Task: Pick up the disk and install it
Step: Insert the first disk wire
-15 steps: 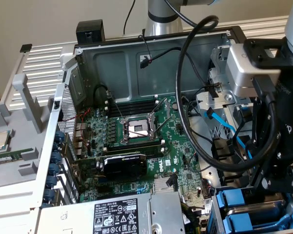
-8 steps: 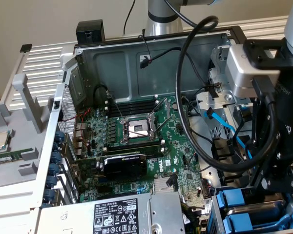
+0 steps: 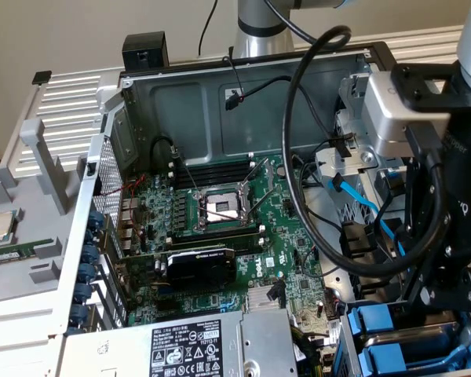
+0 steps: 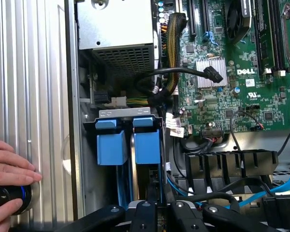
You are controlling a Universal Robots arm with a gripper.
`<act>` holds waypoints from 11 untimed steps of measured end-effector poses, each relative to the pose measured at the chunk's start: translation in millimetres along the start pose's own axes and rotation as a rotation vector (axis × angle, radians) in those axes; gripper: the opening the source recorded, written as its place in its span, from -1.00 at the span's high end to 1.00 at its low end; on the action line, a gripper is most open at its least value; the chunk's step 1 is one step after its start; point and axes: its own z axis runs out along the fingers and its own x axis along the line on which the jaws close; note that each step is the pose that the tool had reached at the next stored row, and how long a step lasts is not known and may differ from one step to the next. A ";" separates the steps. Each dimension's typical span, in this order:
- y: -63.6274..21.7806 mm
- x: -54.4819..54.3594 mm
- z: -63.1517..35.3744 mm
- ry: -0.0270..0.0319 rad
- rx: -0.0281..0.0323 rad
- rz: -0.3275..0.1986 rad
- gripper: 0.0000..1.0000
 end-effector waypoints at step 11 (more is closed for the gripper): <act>-0.9 -0.1 -0.1 0.0001 0.0000 0.000 0.66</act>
